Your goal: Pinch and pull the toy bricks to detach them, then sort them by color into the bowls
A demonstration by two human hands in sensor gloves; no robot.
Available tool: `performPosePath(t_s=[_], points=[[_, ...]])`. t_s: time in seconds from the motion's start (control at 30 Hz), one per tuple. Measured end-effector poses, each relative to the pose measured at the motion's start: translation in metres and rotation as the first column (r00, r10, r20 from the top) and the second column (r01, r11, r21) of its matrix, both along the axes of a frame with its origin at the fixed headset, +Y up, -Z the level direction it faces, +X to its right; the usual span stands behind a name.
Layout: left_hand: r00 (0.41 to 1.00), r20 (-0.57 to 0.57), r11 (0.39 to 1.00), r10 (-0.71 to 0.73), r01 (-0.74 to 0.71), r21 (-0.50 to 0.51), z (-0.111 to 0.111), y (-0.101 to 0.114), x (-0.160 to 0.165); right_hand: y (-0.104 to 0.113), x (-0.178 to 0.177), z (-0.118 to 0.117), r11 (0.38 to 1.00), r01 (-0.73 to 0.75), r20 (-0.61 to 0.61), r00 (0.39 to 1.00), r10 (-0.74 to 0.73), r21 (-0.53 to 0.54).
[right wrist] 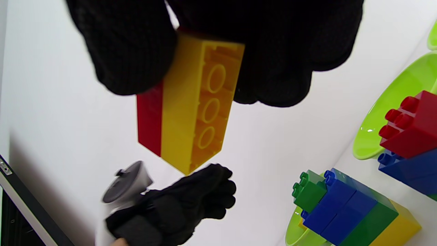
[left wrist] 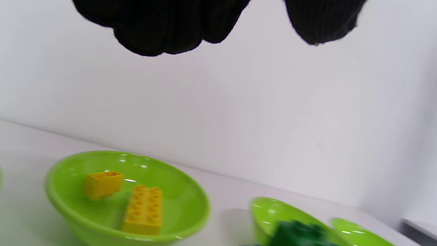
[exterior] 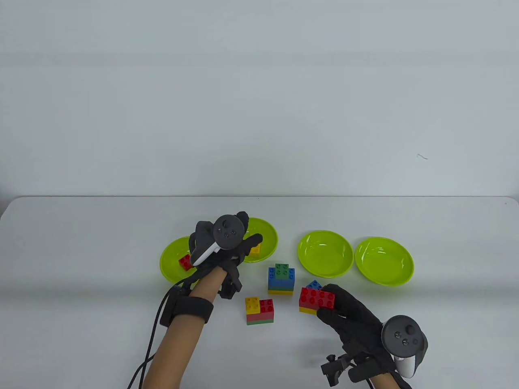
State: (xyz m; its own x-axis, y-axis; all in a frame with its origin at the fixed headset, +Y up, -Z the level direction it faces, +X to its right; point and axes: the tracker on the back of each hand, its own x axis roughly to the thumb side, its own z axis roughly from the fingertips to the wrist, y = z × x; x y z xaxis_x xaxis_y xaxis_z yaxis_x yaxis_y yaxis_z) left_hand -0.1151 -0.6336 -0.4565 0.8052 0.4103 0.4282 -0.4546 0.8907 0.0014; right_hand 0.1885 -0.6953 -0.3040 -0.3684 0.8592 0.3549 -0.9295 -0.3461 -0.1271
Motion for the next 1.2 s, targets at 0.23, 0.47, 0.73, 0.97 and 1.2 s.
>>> performPosePath(t_s=[0.23,0.47,0.73,0.97,1.2], points=[[0.918,0.279,0.959,0.283,-0.28,-0.051,0.095,0.003,0.011,0.0,-0.01,0.003,1.0,-0.017,-0.052,0.999,0.017,0.01],[0.857,0.332,0.916,0.395,-0.393,-0.075,0.131,-0.03,0.026,0.001,-0.023,0.008,1.0,0.022,-0.115,0.993,-0.021,0.001],[0.849,0.358,0.915,0.389,-0.403,-0.037,0.14,-0.041,0.037,-0.002,-0.03,0.014,1.0,0.006,-0.153,0.988,-0.008,-0.008],[0.869,0.37,0.932,0.33,-0.363,0.021,0.145,-0.037,0.038,-0.004,-0.03,0.013,1.0,-0.013,-0.218,0.976,0.014,0.008],[0.861,0.376,0.923,0.341,-0.383,0.038,0.149,-0.031,0.036,-0.009,-0.035,0.013,1.0,-0.002,-0.267,0.964,0.0,-0.009]])
